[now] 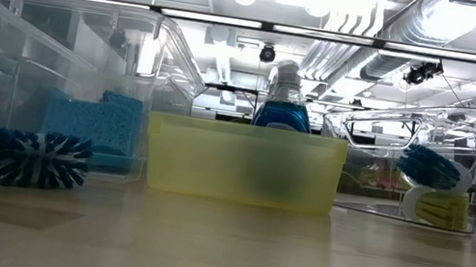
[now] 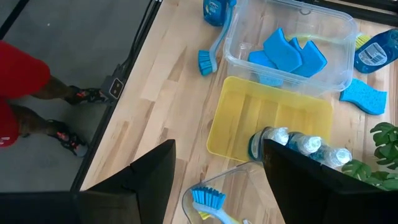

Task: Pick & Place Kitchen Sink Supplies
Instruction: Put the dishwashing liquid bottle into the yellow bin

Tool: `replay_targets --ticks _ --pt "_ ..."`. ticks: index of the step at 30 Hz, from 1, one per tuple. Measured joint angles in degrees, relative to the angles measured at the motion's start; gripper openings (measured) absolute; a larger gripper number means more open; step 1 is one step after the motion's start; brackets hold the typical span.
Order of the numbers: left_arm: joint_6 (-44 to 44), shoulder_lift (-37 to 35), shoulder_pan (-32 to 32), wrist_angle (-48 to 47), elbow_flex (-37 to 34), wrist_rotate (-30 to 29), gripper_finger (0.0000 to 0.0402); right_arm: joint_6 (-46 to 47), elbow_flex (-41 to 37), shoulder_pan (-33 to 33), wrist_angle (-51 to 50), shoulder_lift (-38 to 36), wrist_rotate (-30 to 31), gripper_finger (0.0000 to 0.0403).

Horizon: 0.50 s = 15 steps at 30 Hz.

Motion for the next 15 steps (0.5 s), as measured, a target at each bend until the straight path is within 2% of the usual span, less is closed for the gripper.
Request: replay_targets --ticks 7,15 --pt "0.13 0.37 -0.04 -1.49 1.53 -0.91 0.0164 0.08 0.00 0.10 -0.81 -0.97 -0.08 0.0232" --pt "0.36 0.11 -0.04 0.17 2.04 -1.49 0.0164 2.30 0.00 0.11 -1.12 -5.91 1.22 0.0232"
